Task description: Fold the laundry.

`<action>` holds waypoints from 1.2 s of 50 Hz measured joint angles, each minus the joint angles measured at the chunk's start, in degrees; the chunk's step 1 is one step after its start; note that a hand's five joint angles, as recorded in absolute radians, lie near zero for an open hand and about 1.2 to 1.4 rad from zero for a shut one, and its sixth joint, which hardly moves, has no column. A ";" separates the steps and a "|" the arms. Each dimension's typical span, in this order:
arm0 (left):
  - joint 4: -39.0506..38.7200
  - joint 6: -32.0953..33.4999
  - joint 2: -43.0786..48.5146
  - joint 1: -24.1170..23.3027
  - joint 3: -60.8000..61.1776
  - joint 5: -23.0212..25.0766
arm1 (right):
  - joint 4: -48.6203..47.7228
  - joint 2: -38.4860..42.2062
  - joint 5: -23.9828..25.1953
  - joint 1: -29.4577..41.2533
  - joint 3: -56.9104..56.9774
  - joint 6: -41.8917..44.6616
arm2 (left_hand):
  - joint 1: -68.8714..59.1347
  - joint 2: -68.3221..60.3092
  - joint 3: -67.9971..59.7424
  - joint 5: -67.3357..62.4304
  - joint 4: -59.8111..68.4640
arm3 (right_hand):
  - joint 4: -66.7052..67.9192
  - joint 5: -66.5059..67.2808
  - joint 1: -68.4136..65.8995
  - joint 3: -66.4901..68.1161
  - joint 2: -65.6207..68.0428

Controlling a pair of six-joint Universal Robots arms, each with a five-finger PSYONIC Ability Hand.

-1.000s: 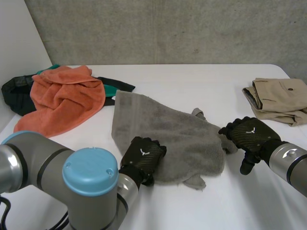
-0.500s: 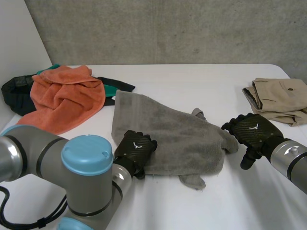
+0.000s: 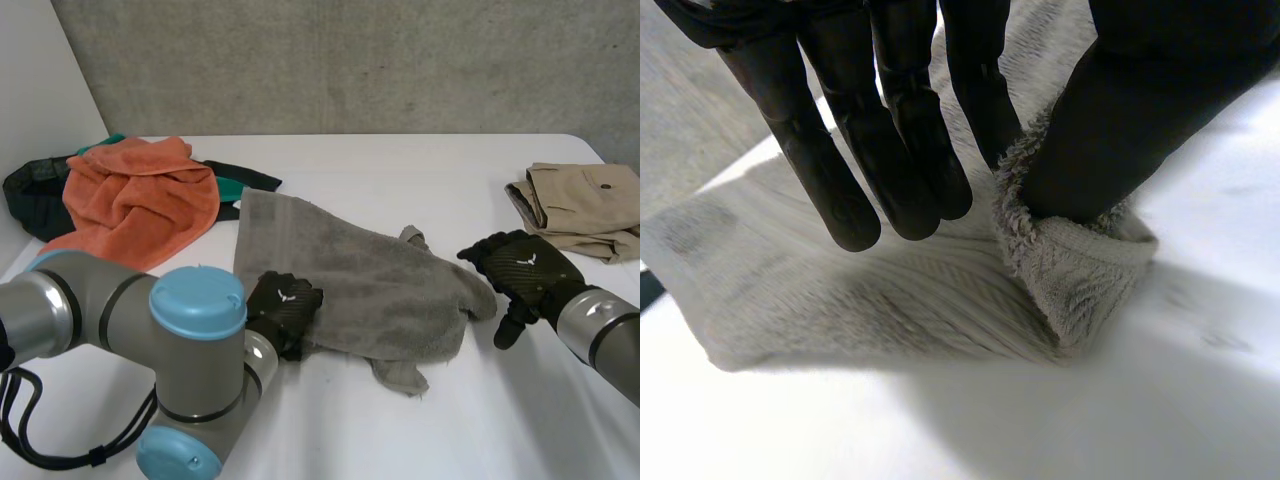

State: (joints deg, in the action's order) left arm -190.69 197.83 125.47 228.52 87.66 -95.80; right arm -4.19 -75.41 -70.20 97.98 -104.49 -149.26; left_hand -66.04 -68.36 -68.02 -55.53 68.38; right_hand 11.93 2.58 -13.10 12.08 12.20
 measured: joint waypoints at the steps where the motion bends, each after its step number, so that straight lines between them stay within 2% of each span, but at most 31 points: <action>1: 0.18 0.07 -0.20 0.10 -0.56 -0.13 | -0.32 0.62 -0.03 0.03 0.44 -0.72 | 0.00 0.00 0.00 0.00 0.00 | -0.03 0.00 0.00 0.00 0.00; 4: 0.38 0.09 -2.16 0.13 -1.14 -0.48 | -0.84 5.15 -0.21 0.31 4.35 -4.87 | 0.00 0.00 0.00 0.01 0.01 | -0.05 0.00 0.00 0.00 0.00; 6: 0.46 0.04 -4.02 0.14 -1.13 -0.79 | -0.46 7.16 -0.22 0.44 6.29 -6.51 | 0.00 0.00 0.00 0.01 0.11 | 6.04 5.96 -6.48 6.06 5.97; 7: 0.38 -0.07 -6.38 0.14 -1.09 -1.18 | 0.50 9.34 -0.16 0.56 8.43 -8.16 | 0.00 -0.03 -0.03 0.00 0.21 | 19.40 19.36 -20.19 20.54 20.80; 9: 0.36 -0.21 -9.09 0.13 -0.88 -1.61 | 1.84 11.55 -0.04 0.63 10.95 -9.76 | 0.00 -0.04 -0.04 0.01 0.21 | 34.34 33.93 -34.87 35.50 36.06; 10: 0.32 -0.27 -10.25 0.10 -0.86 -1.79 | 2.03 11.82 -0.03 0.62 11.30 -9.95 | 0.00 -0.04 -0.04 0.00 0.21 | 37.62 37.16 -37.89 37.68 39.46; 11: 0.32 -0.35 -11.67 0.06 -0.79 -1.98 | 2.83 12.89 -0.02 0.56 13.05 -10.69 | 0.00 -0.04 -0.04 0.00 0.21 | 48.34 47.58 -46.69 48.25 49.02; 12: 0.34 -0.42 -13.18 -0.02 -0.70 -2.16 | 3.20 13.44 -0.03 0.49 14.24 -11.06 | 0.00 -0.04 -0.04 0.00 0.21 | 52.96 51.62 -48.72 52.74 53.43; 17: 0.34 -0.64 -19.59 -0.90 -0.50 -2.57 | 1.61 12.52 -0.64 0.33 18.85 -11.33 | 0.00 -0.11 -0.07 0.00 0.21 | 56.41 53.18 -48.77 55.72 54.97; 22: 0.15 -0.64 -25.93 -2.18 -0.40 -2.62 | -4.04 6.56 -1.95 0.84 23.82 -9.58 | 0.00 -0.19 -0.27 0.00 0.22 | 56.48 53.18 -48.74 55.73 54.97; 26: -0.01 -0.55 -28.59 -2.51 -0.35 -2.63 | -7.97 4.88 -2.42 2.52 26.70 -8.79 | 0.00 -0.19 -0.27 0.00 0.22 | 56.50 53.18 -48.74 55.73 54.97; 32: -0.18 -0.36 -31.88 -2.39 -0.23 -2.89 | -15.88 8.98 -2.36 11.58 32.82 -8.54 | 0.00 -0.19 -0.27 0.00 0.22 | 56.66 54.02 -48.74 55.81 54.97; 34: -0.17 -0.28 -32.15 -2.19 0.07 -3.28 | -16.68 12.11 -2.13 14.77 34.26 -8.57 | 0.00 -0.19 -0.27 0.00 0.22 | 46.87 44.83 -41.19 46.17 45.44; 37: -0.17 -0.15 -32.25 -1.87 0.83 -4.09 | -15.94 16.07 -2.32 17.43 35.43 -8.69 | 0.00 -0.19 -0.27 0.00 0.22 | 19.44 16.56 -13.34 18.66 16.94; 39: -0.18 -0.06 -32.20 -1.67 1.43 -4.60 | -14.57 18.18 -2.89 18.44 36.05 -8.82 | 0.00 -0.19 -0.27 0.00 0.22 | 5.58 3.77 -1.77 5.20 3.50; 41: -0.19 0.04 -32.13 -1.35 2.04 -5.02 | -12.53 19.14 -4.24 18.80 36.56 -8.95 | 0.00 -0.20 -0.27 0.00 0.22 | 0.71 0.06 0.01 0.37 0.07; 44: -0.21 0.15 -32.05 -0.83 2.52 -5.24 | -9.90 18.91 -6.09 18.32 36.90 -8.99 | 0.00 -0.20 -0.27 0.00 0.22 | 0.15 0.06 0.01 0.08 0.02; 49: -0.21 0.26 -32.02 0.60 2.84 -5.07 | -3.80 16.08 -6.76 13.32 37.20 -8.92 | 0.00 -0.21 -0.29 0.00 0.23 | 0.15 0.06 0.01 0.08 0.02; 52: -0.21 0.25 -32.05 1.09 2.72 -4.87 | -0.53 13.99 -3.98 9.47 37.43 -8.72 | 0.00 -0.21 -0.29 0.00 0.23 | 0.15 0.06 0.01 0.08 0.02; 54: -0.21 0.20 -32.17 1.25 2.50 -4.71 | 2.16 13.08 0.40 6.08 37.93 -8.16 | 0.00 -0.21 -0.29 0.01 0.23 | 0.15 0.07 0.01 0.09 0.02; 55: -0.21 0.20 -32.17 1.25 2.50 -4.71 | 2.16 13.08 0.40 6.08 37.93 -8.16 | 0.00 -0.21 -0.29 0.01 0.23 | 0.15 0.07 0.01 0.09 0.02; 57: -0.21 0.18 -32.40 1.11 2.29 -4.61 | 4.13 14.15 5.65 3.68 39.00 -6.34 | 0.00 -0.21 -0.29 0.00 0.23 | 0.15 0.06 0.01 0.08 0.02; 60: -0.18 0.17 -32.75 0.85 2.22 -4.58 | 5.13 15.97 9.39 2.86 39.91 -3.23 | 0.00 -0.21 -0.29 0.00 0.23 | 0.15 0.06 0.01 0.09 0.02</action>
State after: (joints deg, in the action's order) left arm -190.87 198.00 92.73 229.36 89.88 -100.38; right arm 0.94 -59.44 -60.81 100.83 -64.58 -152.49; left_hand -66.04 -68.57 -68.30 -55.52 68.61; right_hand 12.09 2.64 -13.08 12.17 12.23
